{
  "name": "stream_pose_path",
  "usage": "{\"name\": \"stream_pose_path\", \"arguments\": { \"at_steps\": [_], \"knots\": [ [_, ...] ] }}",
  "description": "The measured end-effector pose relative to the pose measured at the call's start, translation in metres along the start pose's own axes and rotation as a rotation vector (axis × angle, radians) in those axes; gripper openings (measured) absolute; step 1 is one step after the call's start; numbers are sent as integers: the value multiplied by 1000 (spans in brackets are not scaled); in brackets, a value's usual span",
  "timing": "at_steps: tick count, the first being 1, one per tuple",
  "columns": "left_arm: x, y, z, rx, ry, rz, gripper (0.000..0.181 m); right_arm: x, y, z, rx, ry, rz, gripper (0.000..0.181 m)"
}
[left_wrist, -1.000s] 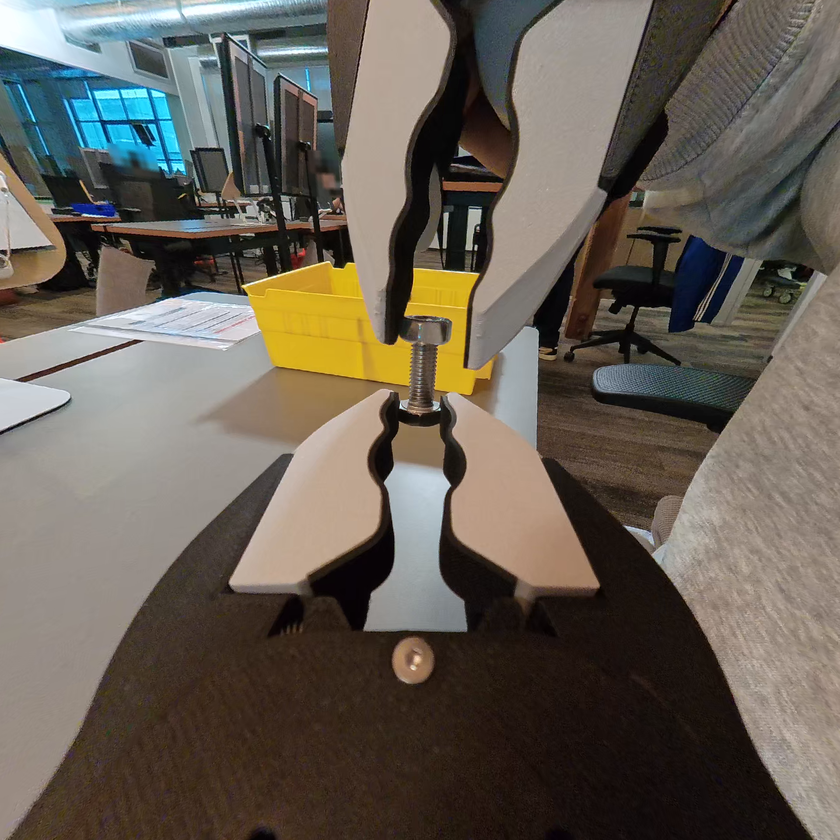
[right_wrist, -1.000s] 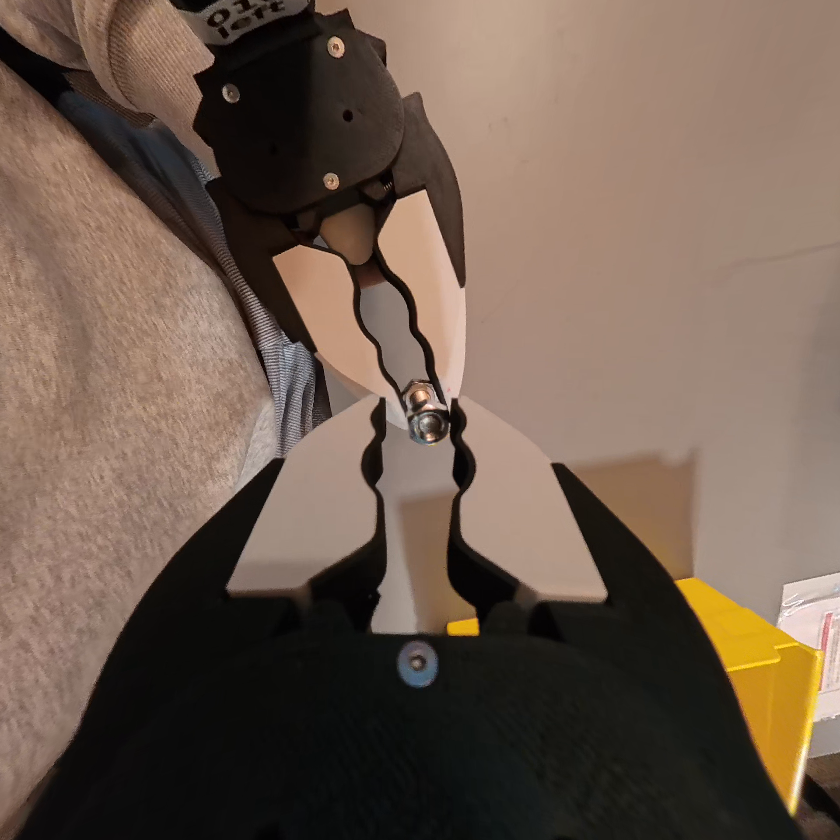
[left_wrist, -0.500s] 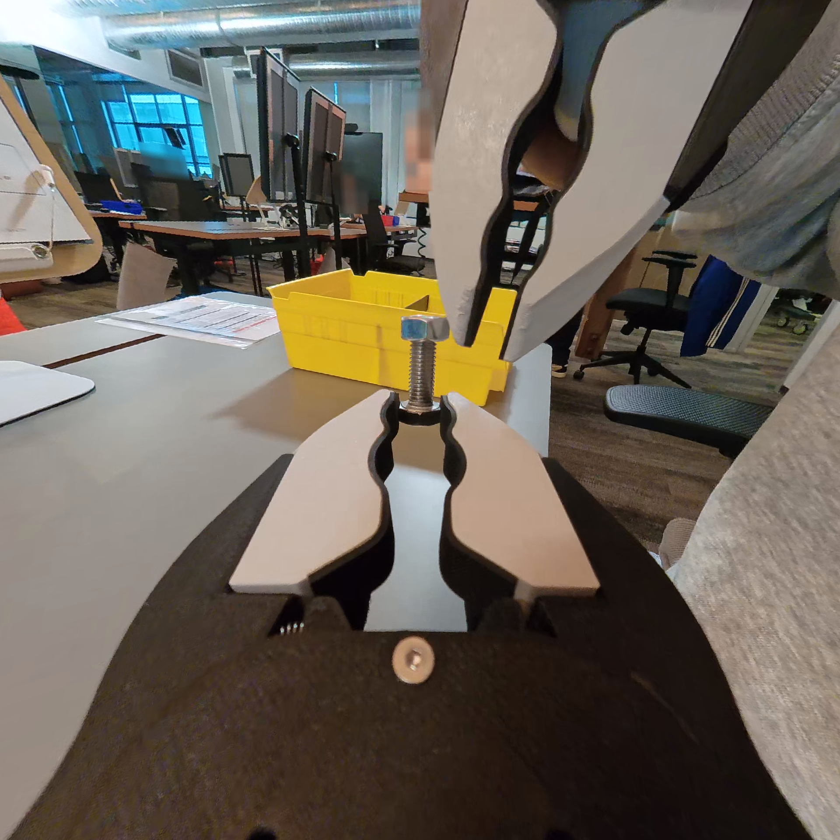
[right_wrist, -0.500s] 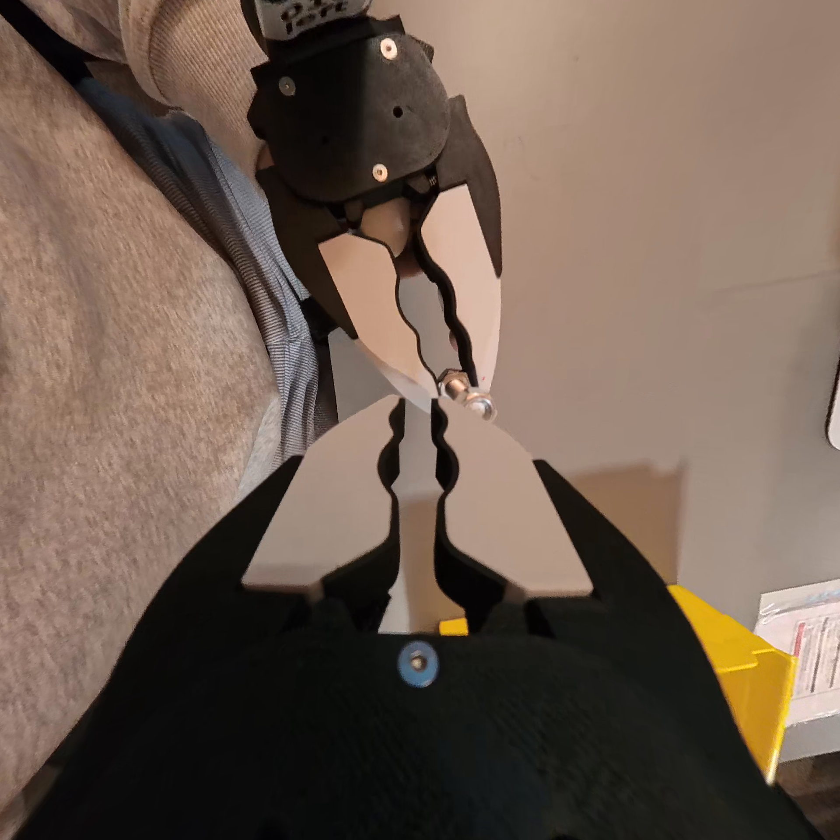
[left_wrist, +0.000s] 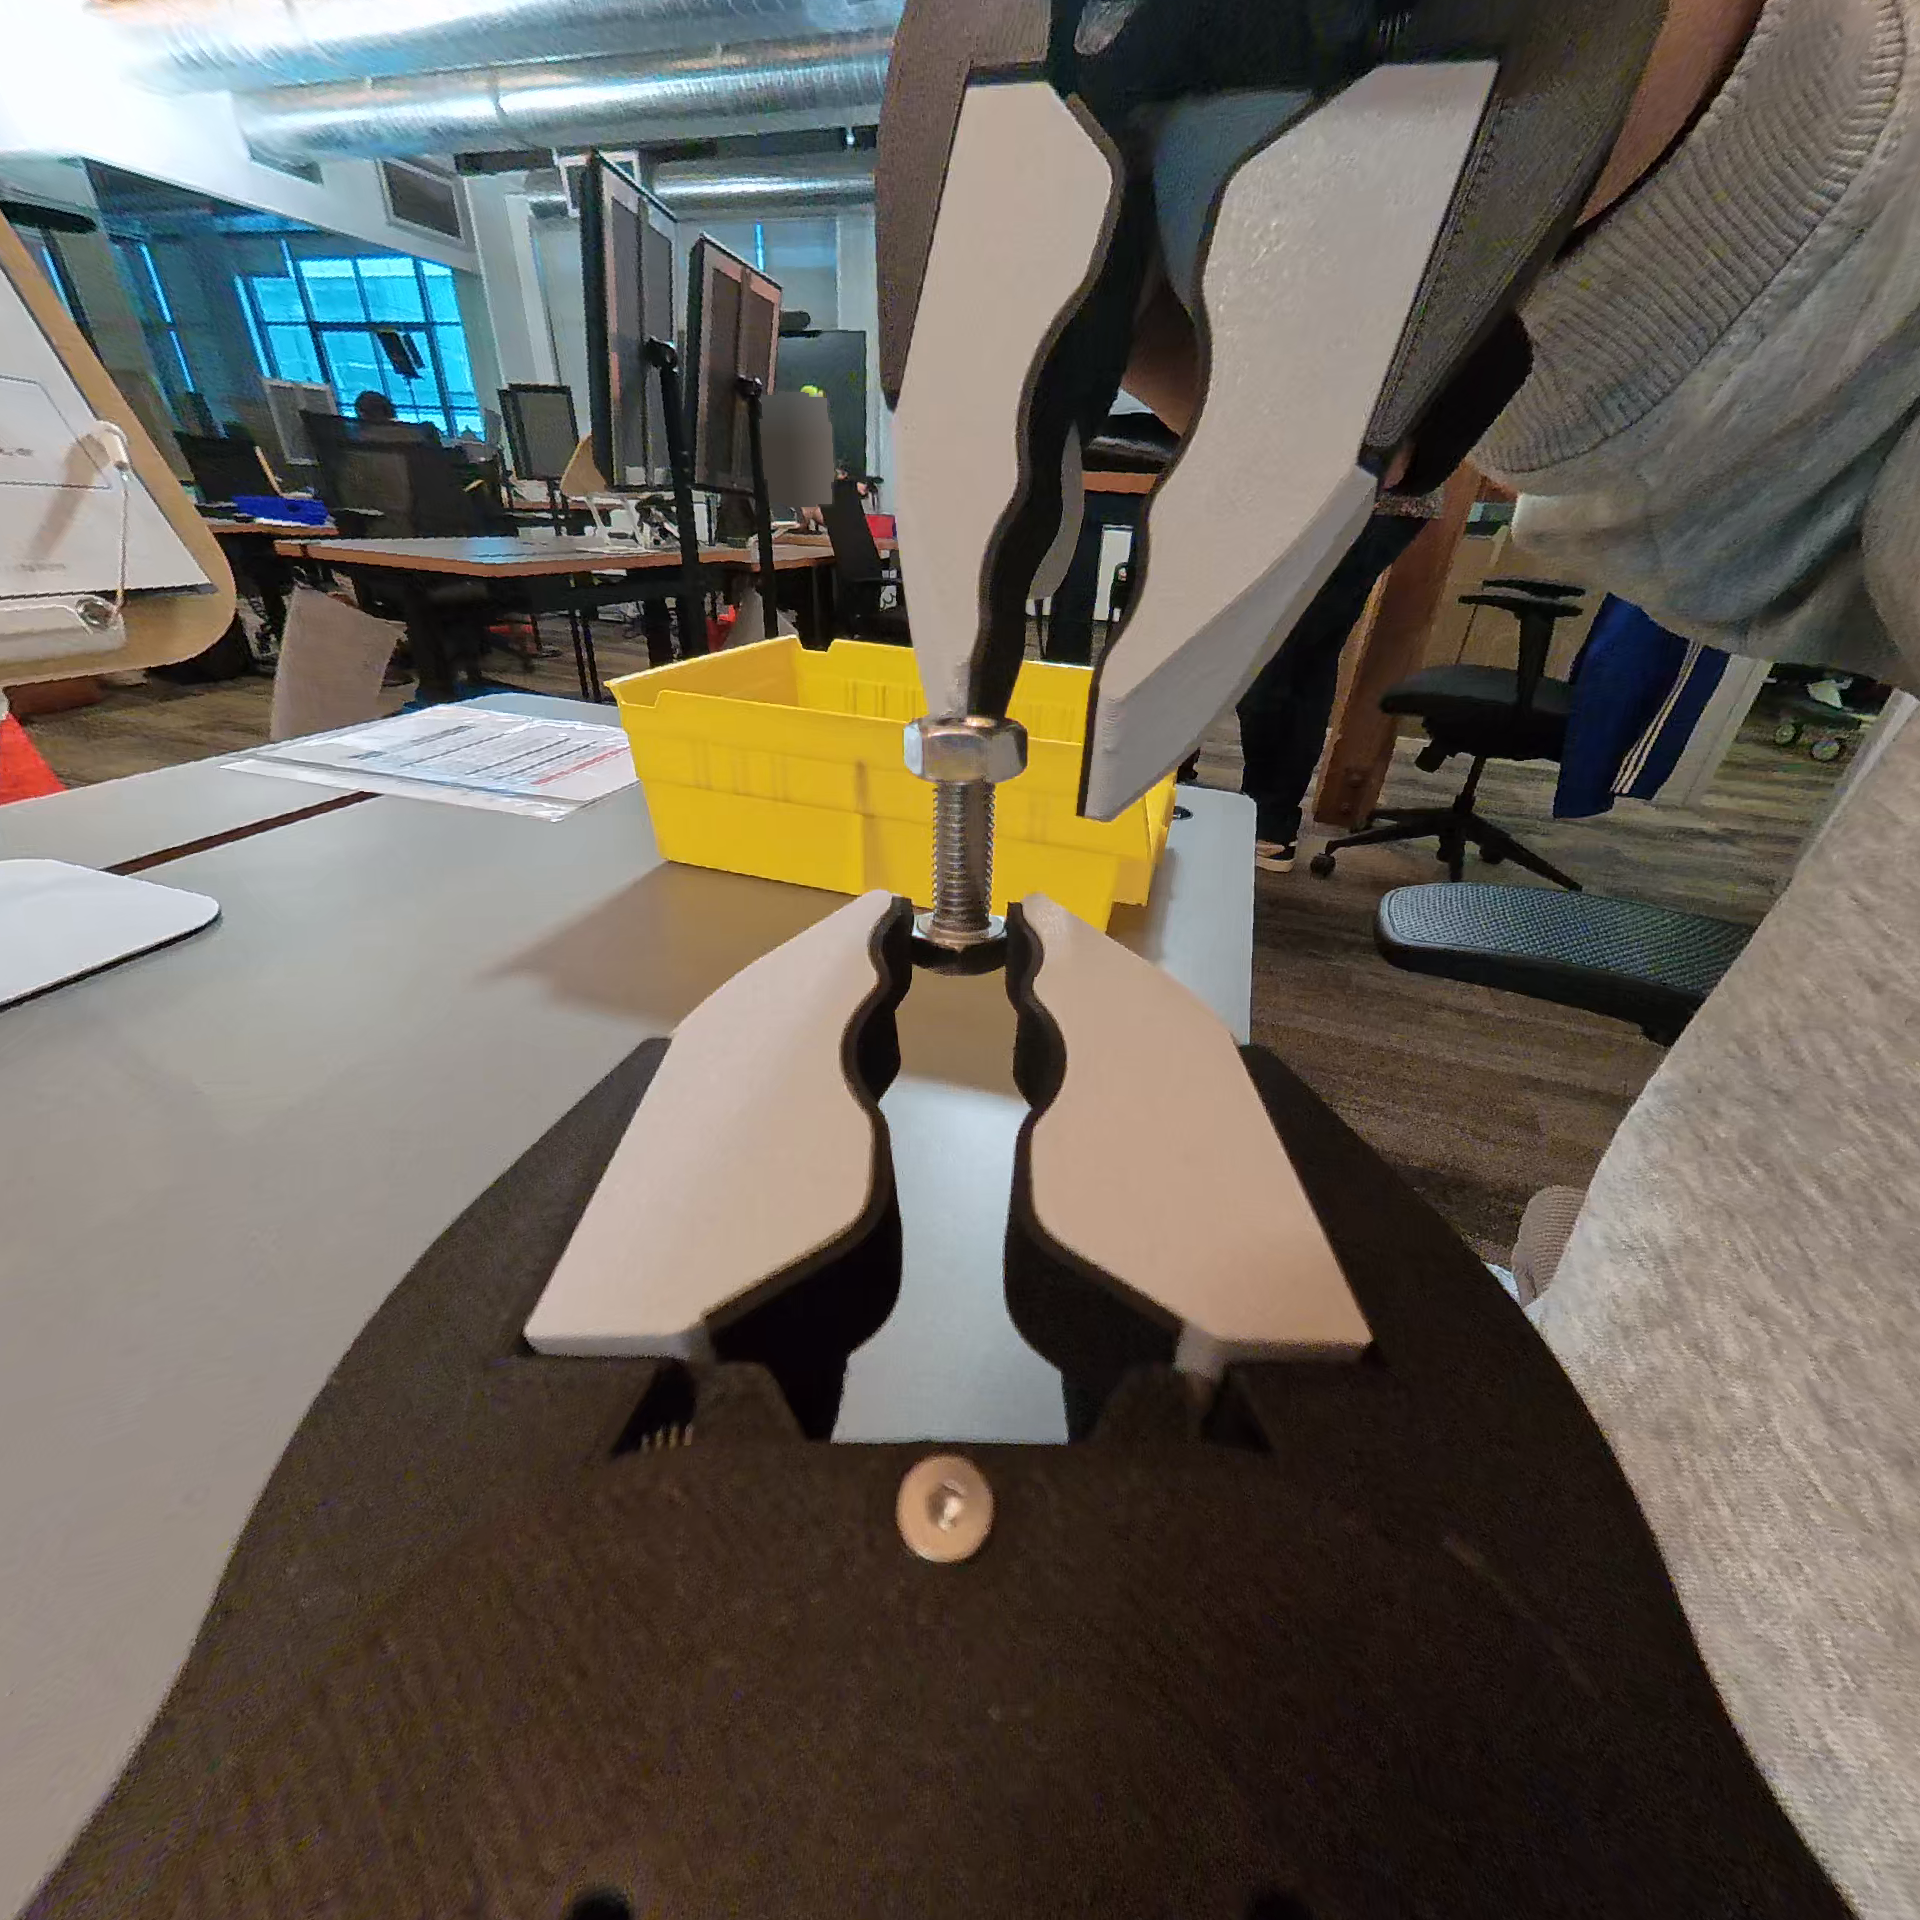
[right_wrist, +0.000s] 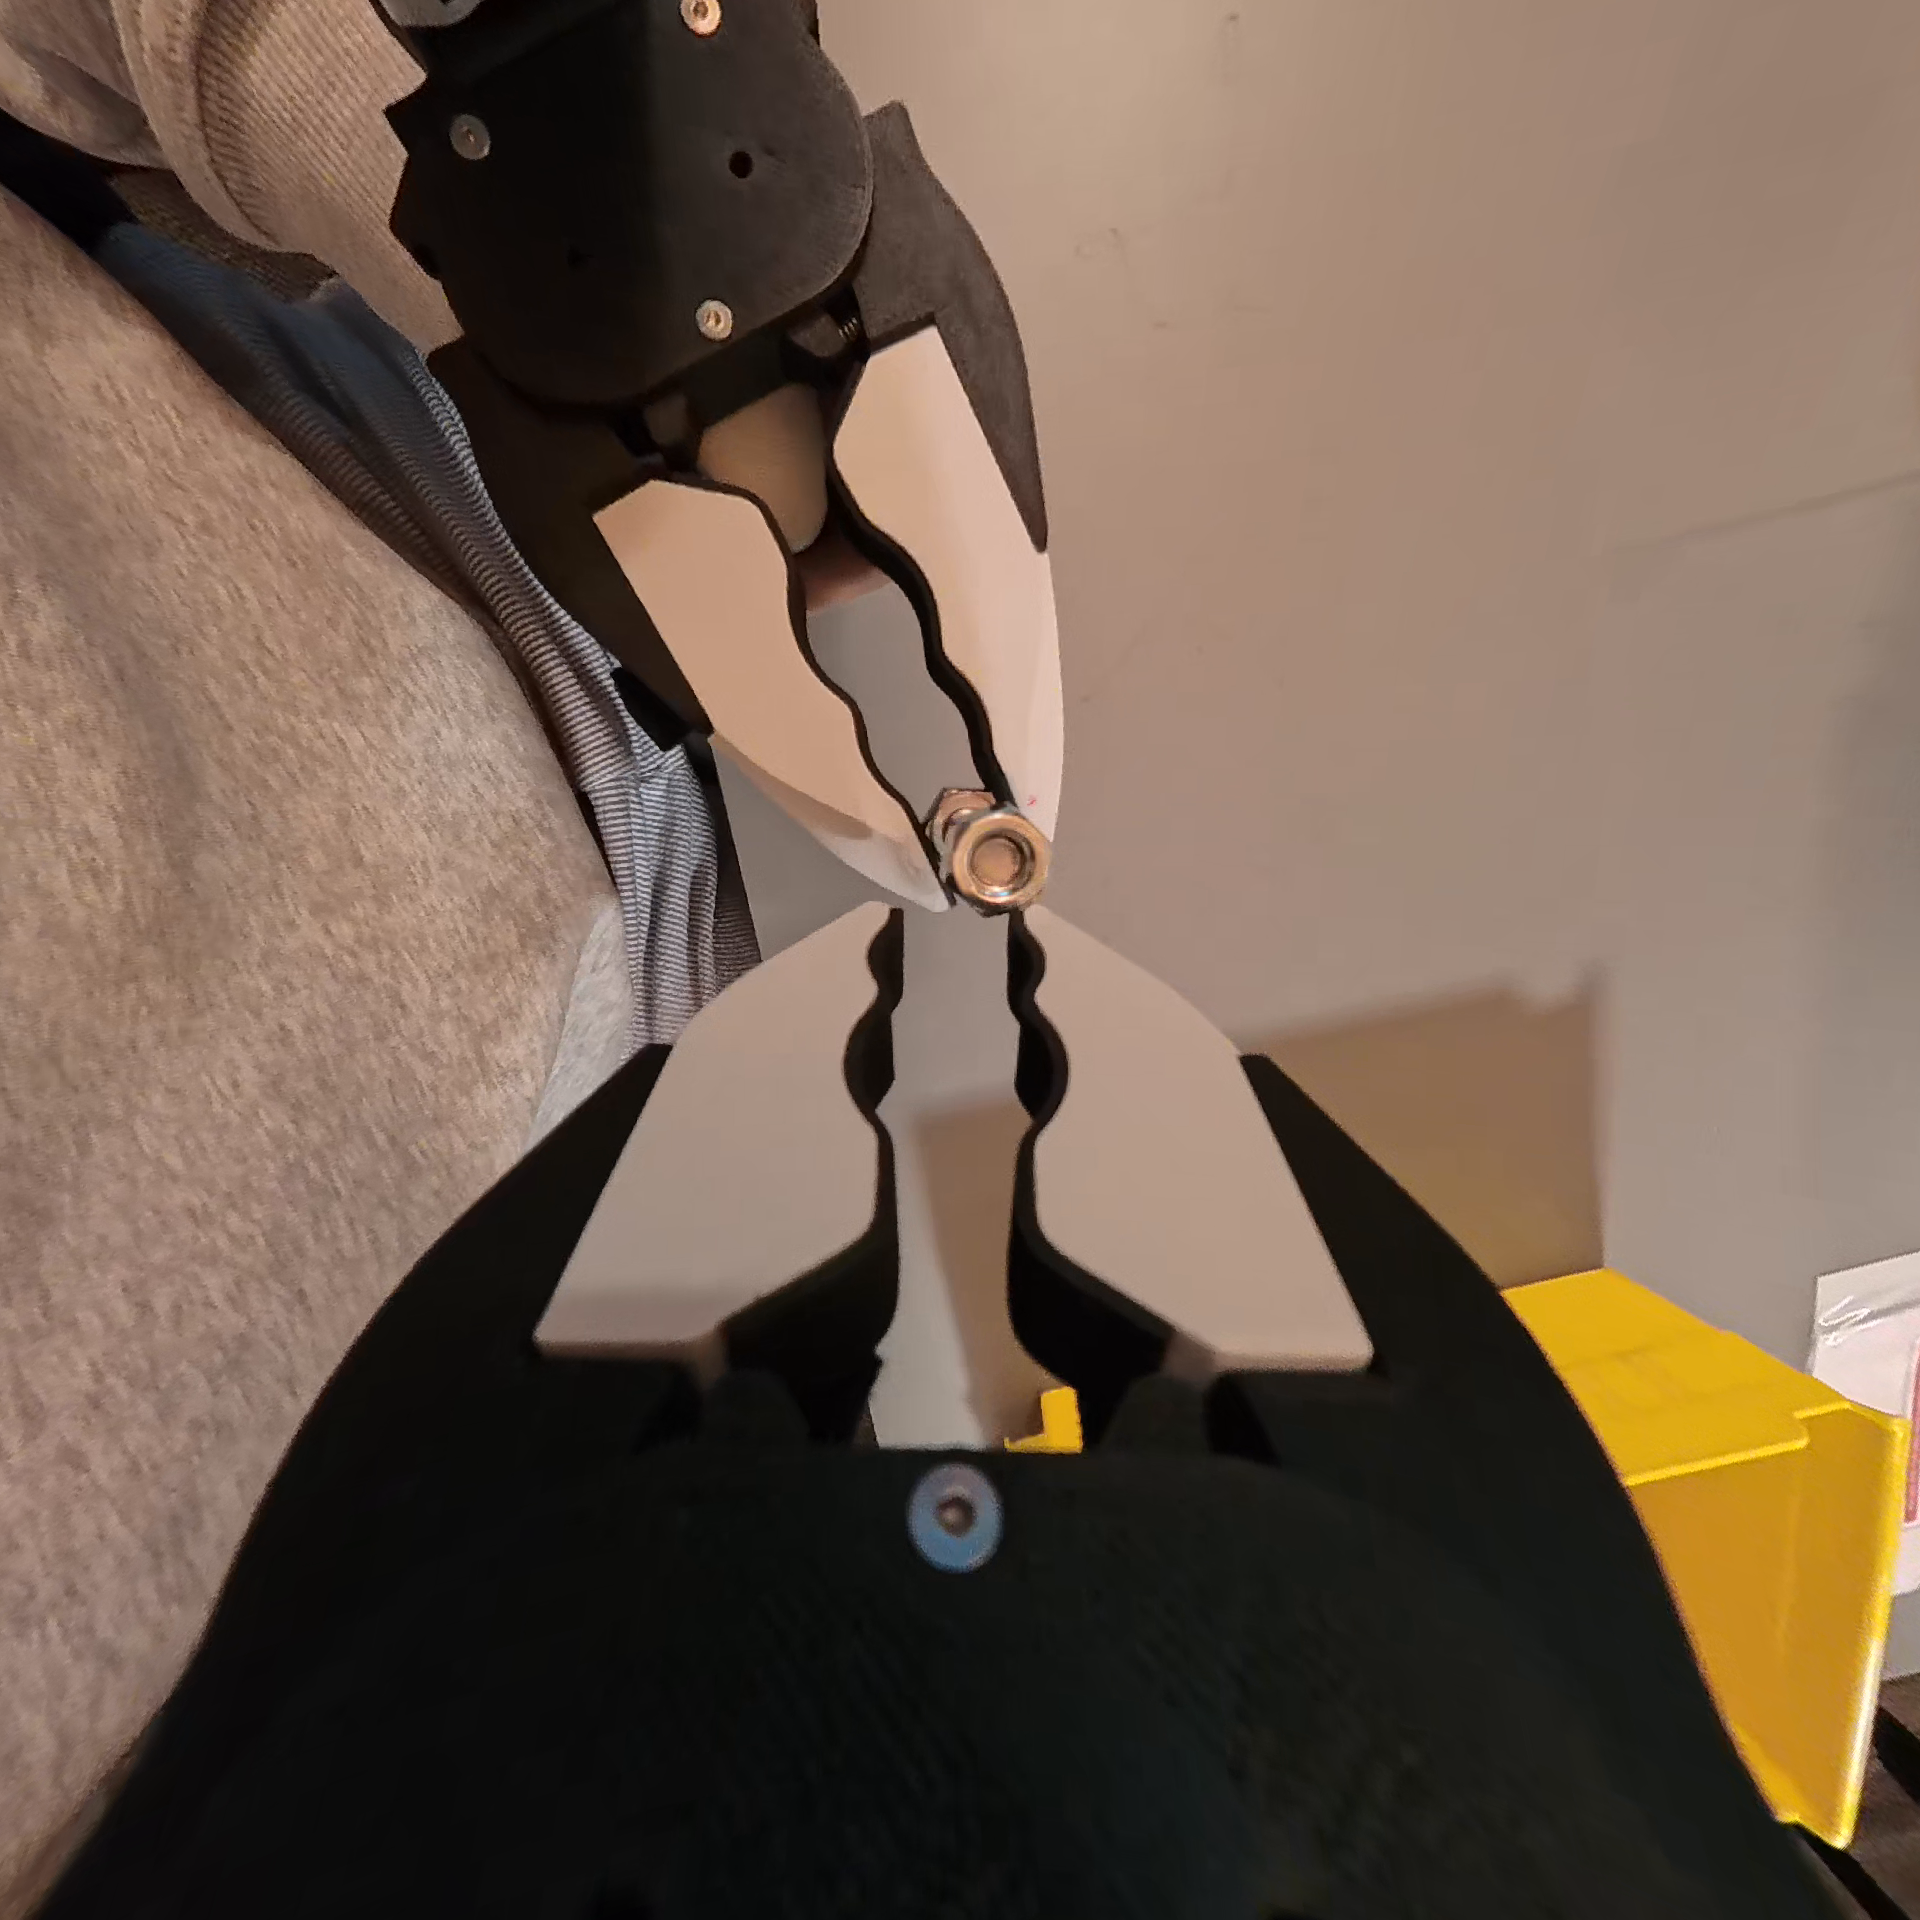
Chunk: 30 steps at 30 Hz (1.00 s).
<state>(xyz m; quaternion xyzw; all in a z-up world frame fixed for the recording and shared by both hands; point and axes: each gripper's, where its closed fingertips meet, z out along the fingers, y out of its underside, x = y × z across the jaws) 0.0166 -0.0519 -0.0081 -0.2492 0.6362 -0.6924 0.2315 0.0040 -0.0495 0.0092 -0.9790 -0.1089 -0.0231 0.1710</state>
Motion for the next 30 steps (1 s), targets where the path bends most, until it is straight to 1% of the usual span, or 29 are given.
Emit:
{"name": "stream_pose_path", "arguments": {
  "at_steps": [8,14,23,30],
  "knots": [
    [3,4,2,-26,12,11,18,2,-5,5,11,9,-8,23],
    [4,5,2,-31,18,14,18,3,-7,7,6,23,-34,19],
    [9,3,2,-19,61,-24,18,1,-8,4,5,30,-92,19],
    [10,0,1,-11,76,-32,18,0,-7,0,13,15,-97,19]
  ]
}}
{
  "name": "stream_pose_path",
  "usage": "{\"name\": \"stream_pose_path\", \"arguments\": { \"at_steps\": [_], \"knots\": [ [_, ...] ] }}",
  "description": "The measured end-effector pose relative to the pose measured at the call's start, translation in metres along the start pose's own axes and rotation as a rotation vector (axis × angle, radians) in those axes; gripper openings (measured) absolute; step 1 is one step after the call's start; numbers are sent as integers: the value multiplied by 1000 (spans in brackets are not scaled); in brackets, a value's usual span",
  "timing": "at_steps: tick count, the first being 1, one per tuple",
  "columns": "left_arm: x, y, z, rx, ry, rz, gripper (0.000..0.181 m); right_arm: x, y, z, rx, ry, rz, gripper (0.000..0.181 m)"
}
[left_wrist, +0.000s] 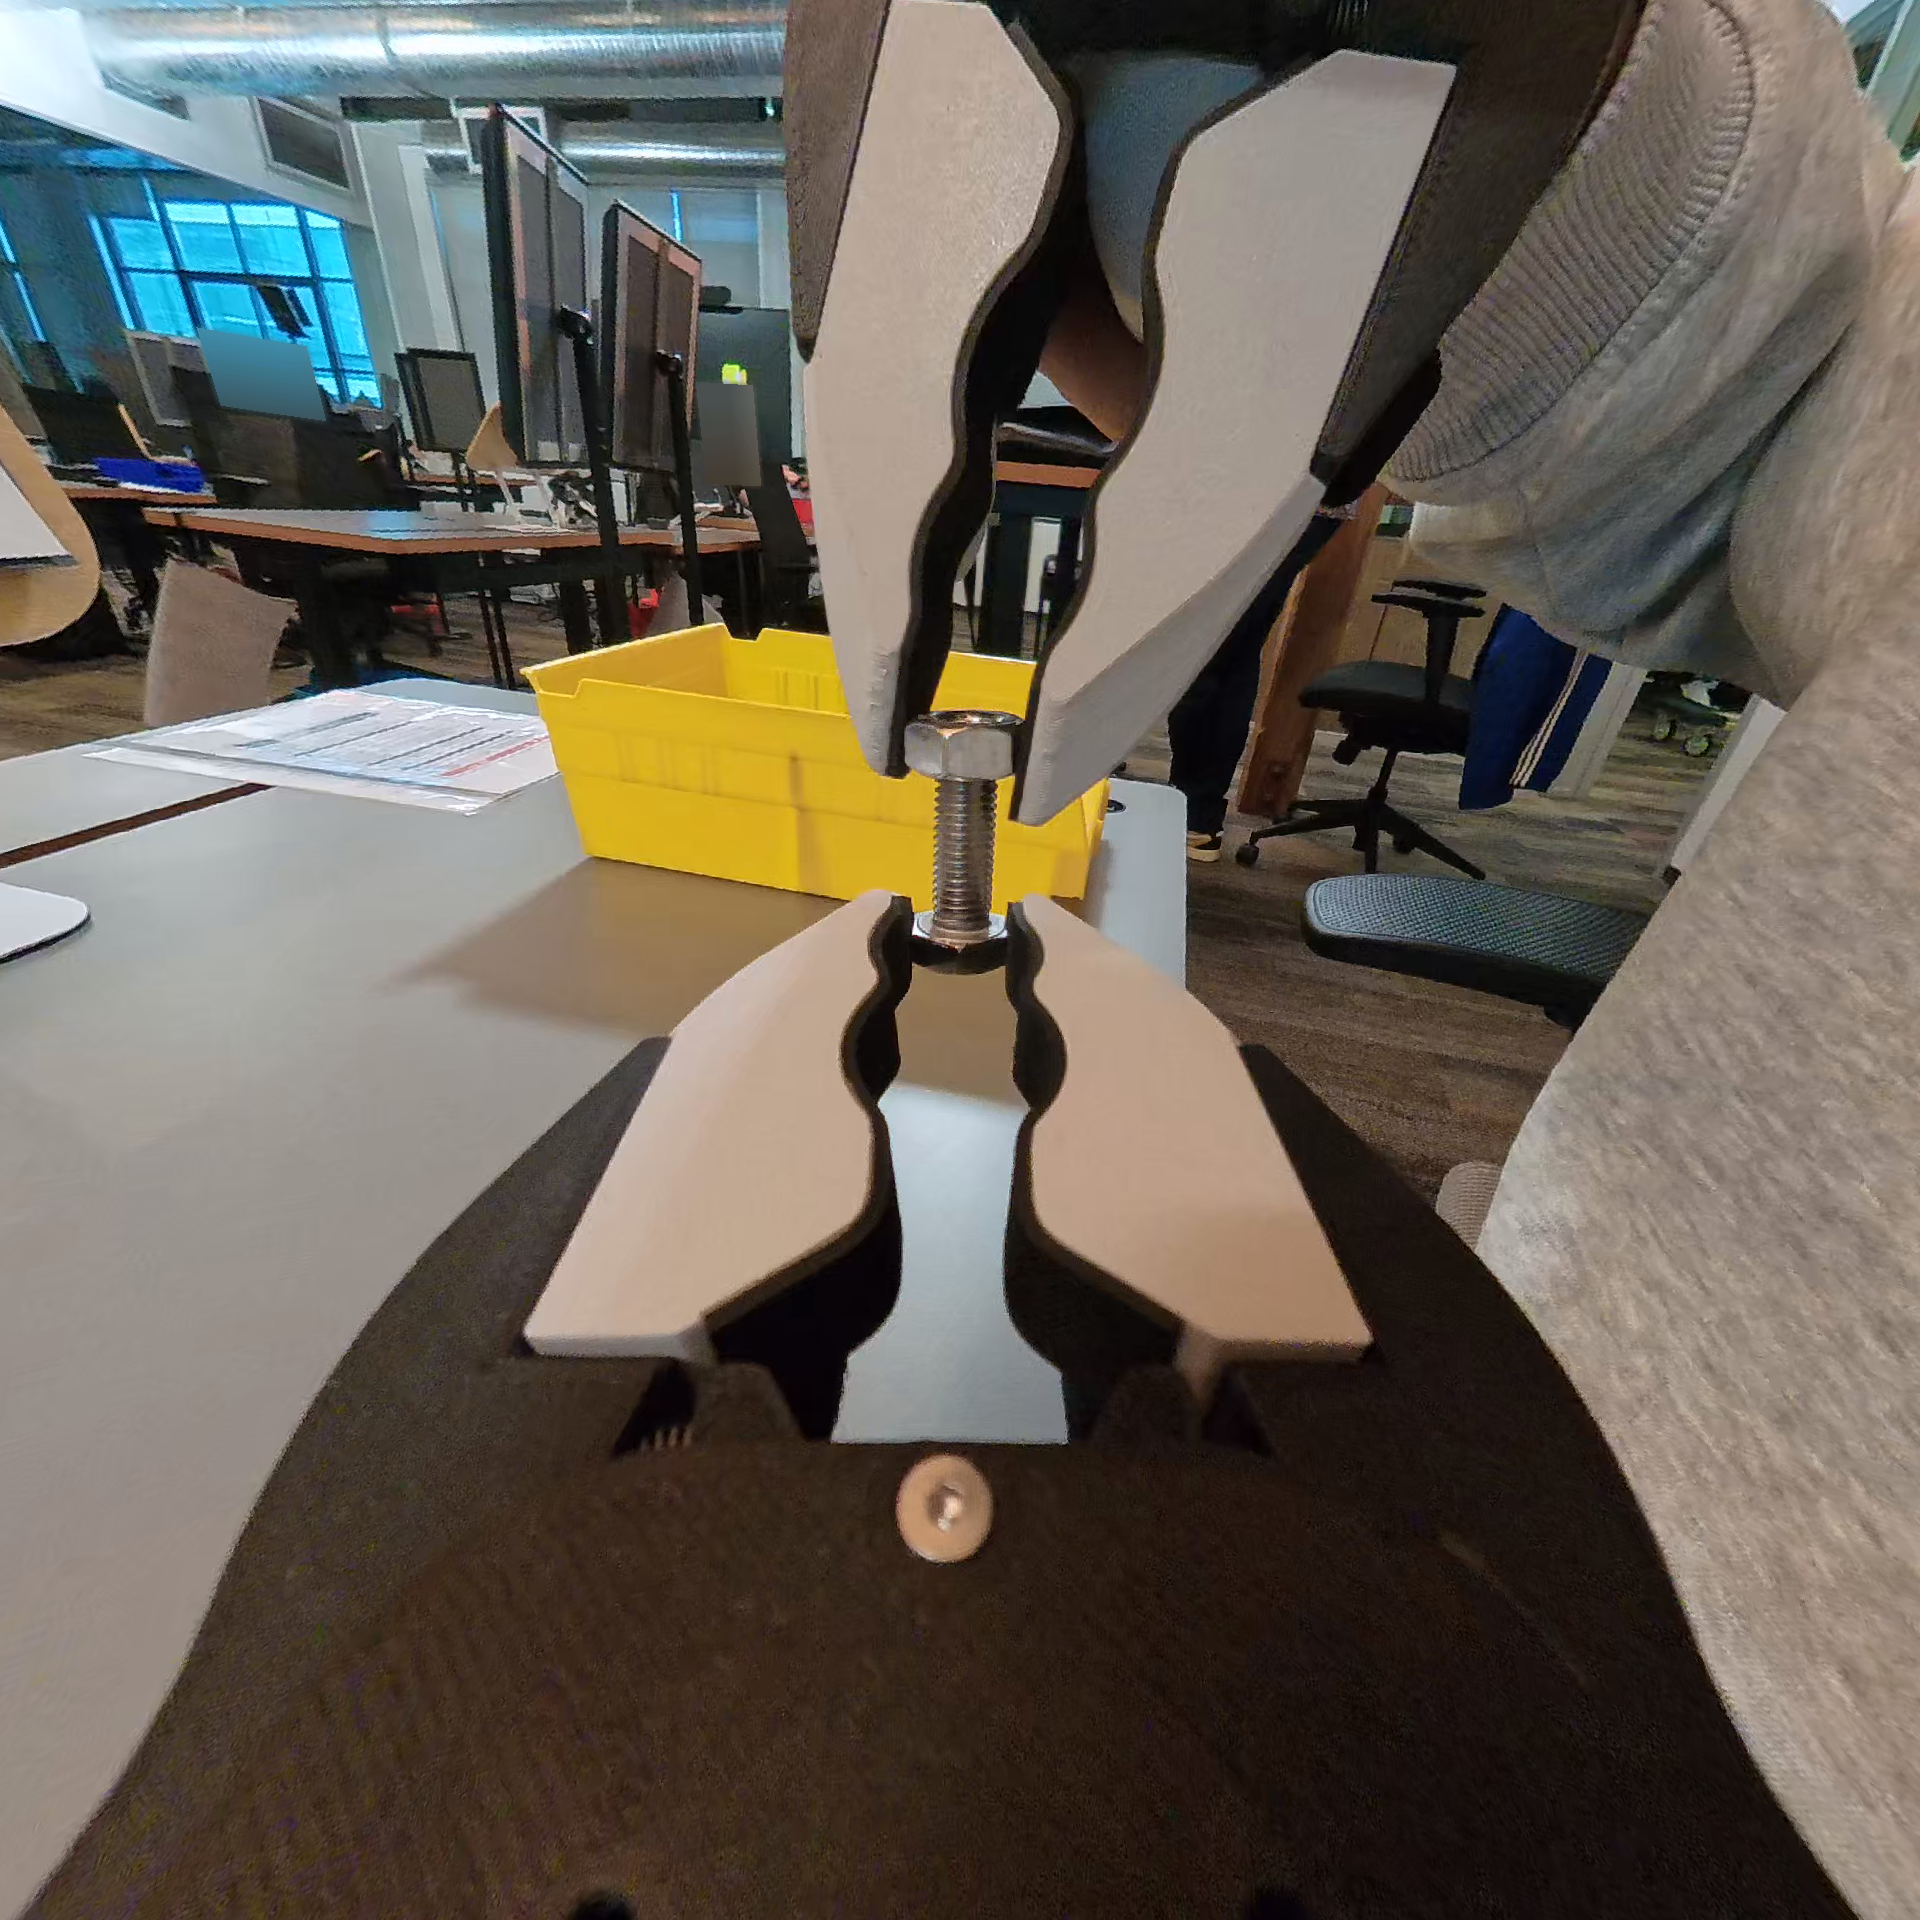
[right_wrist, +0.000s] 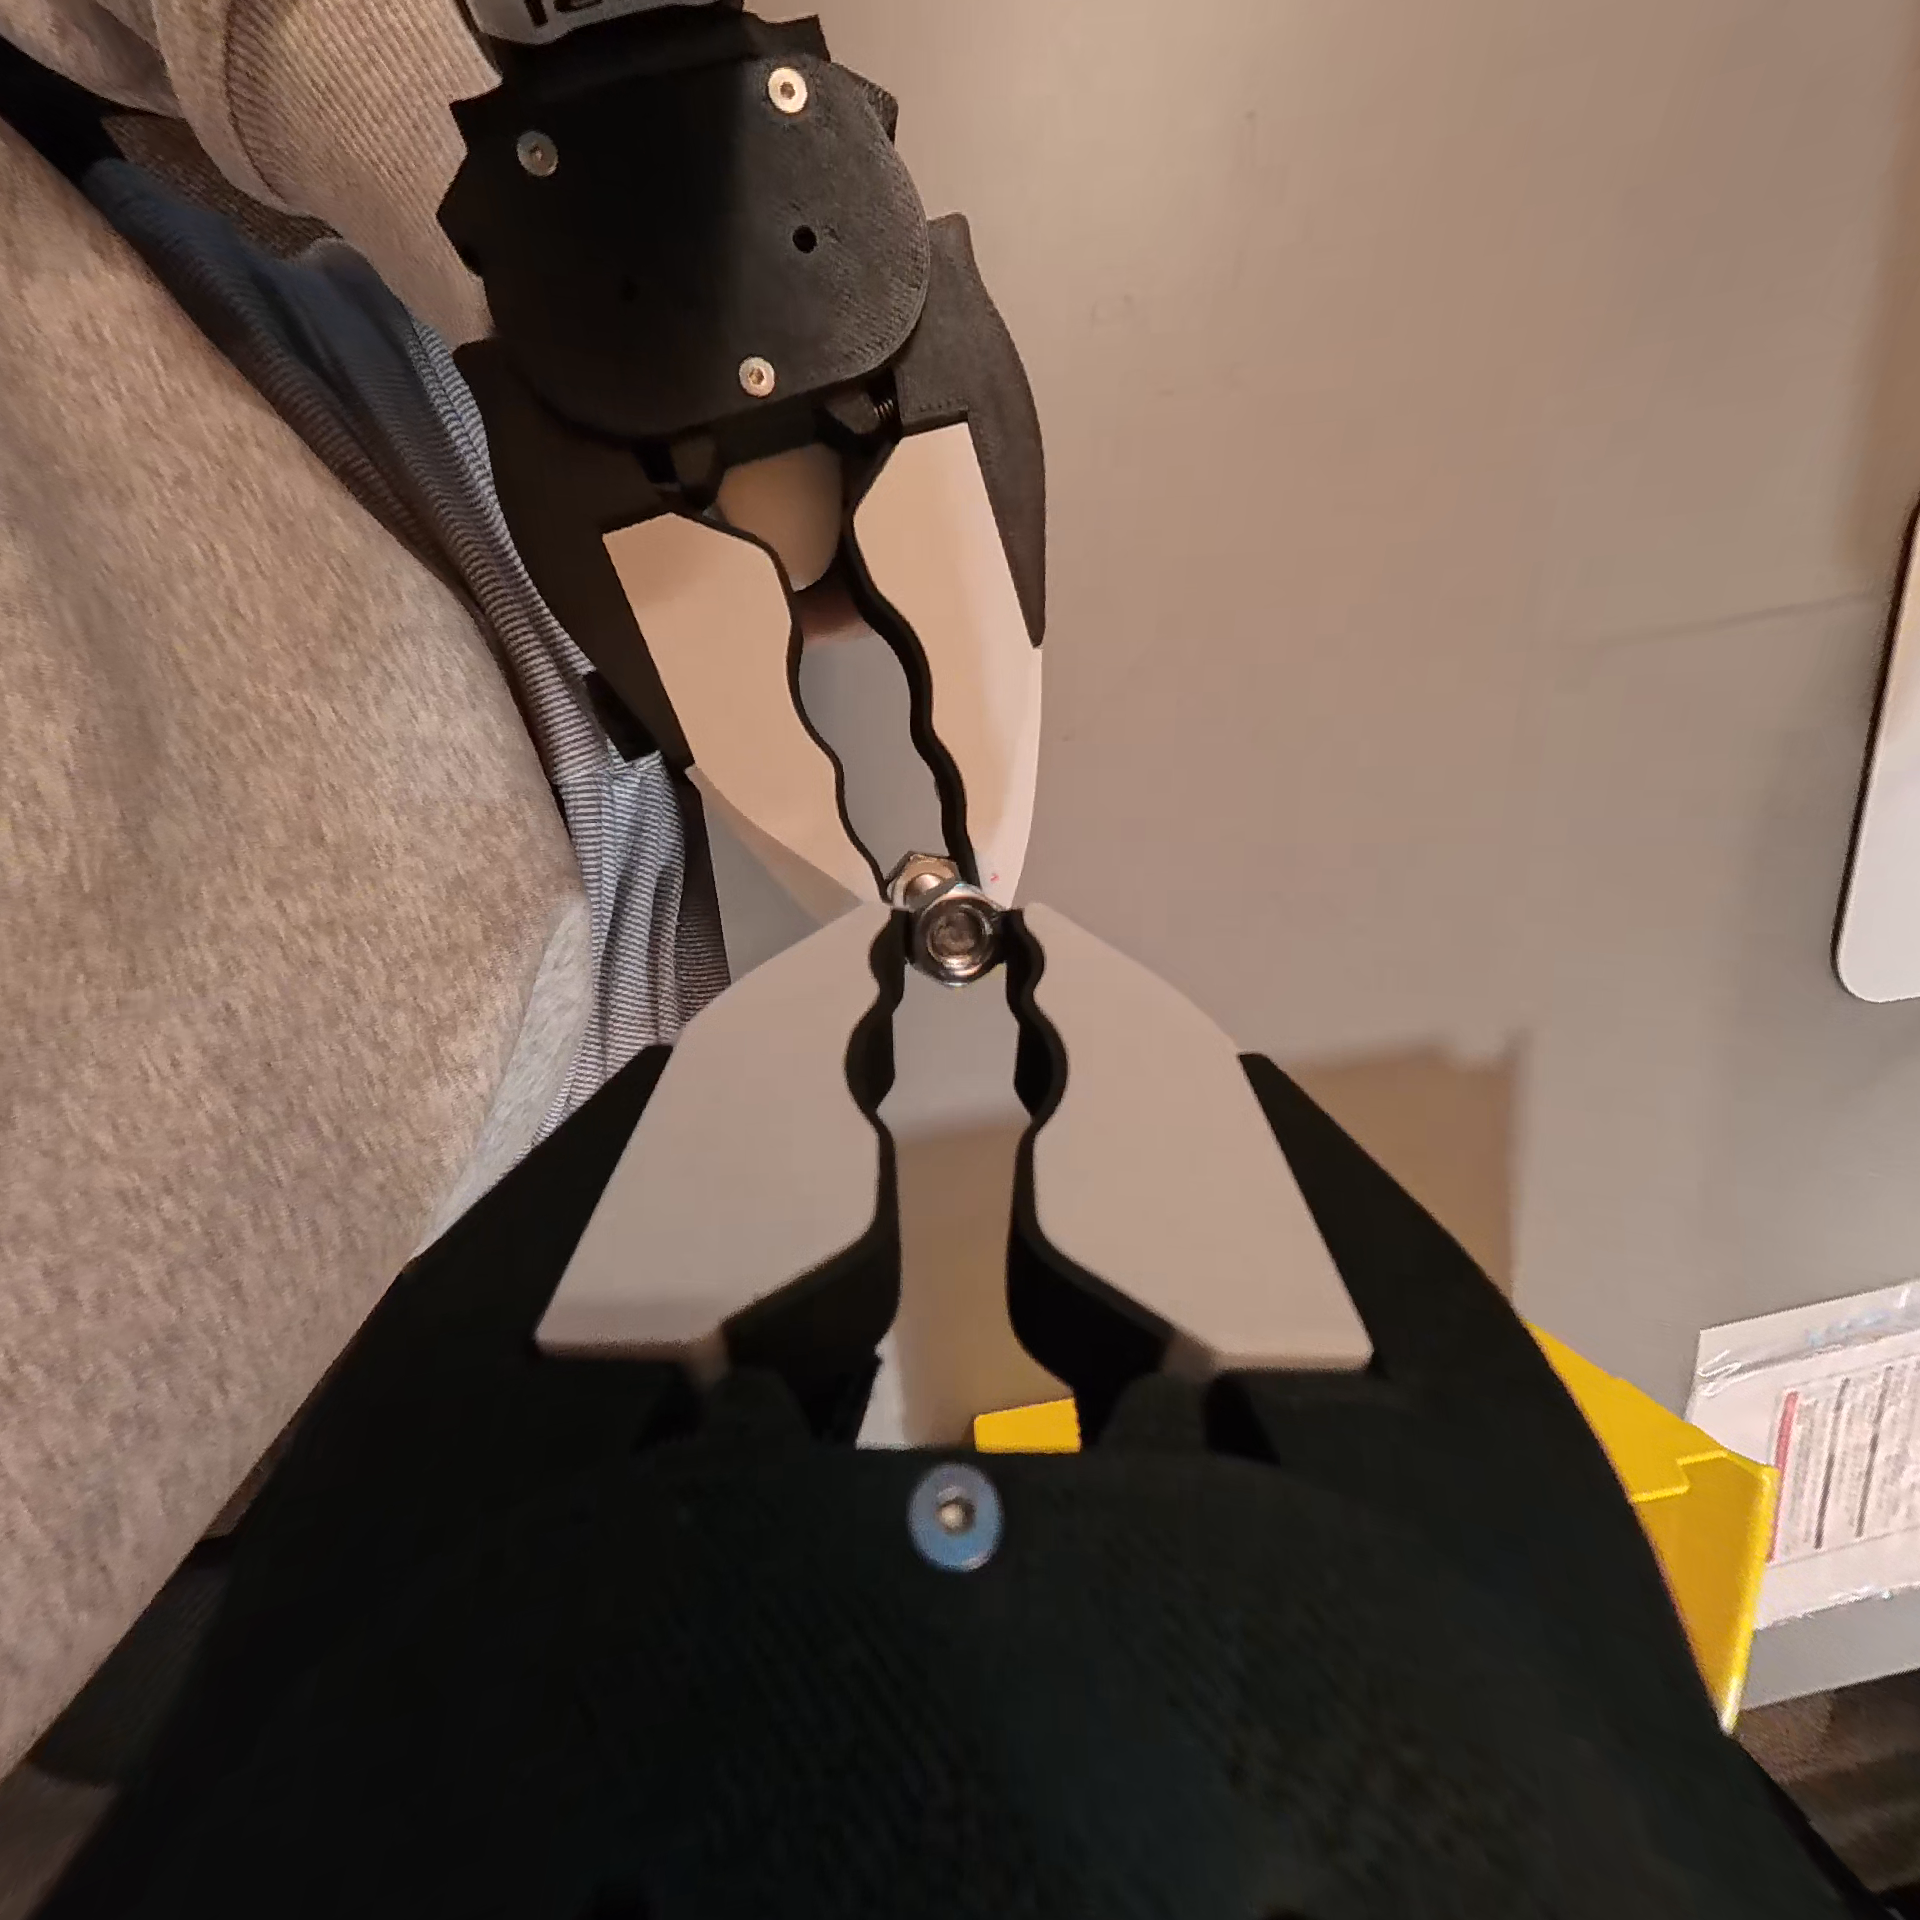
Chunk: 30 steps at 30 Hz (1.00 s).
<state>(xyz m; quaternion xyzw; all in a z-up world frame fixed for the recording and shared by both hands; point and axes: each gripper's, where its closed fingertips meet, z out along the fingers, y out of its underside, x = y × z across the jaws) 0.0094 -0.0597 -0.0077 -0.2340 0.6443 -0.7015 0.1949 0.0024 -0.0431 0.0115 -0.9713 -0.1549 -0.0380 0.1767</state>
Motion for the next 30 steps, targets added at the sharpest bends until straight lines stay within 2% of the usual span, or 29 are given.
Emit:
{"name": "stream_pose_path", "arguments": {
  "at_steps": [10,15,22,25,30],
  "knots": [
    [12,-2,-1,11,119,-71,18,-9,0,-4,50,-94,-71,19],
    [13,-2,-1,8,117,-55,18,-10,1,-4,52,-90,-108,19],
    [0,-1,-2,13,51,-60,18,-3,4,-5,38,-62,17,31],
    [-3,0,-2,6,23,-46,18,2,3,-6,48,-48,121,31],
    [-2,3,-1,-17,-5,17,18,-1,6,-2,38,-107,256,28]
  ]
}}
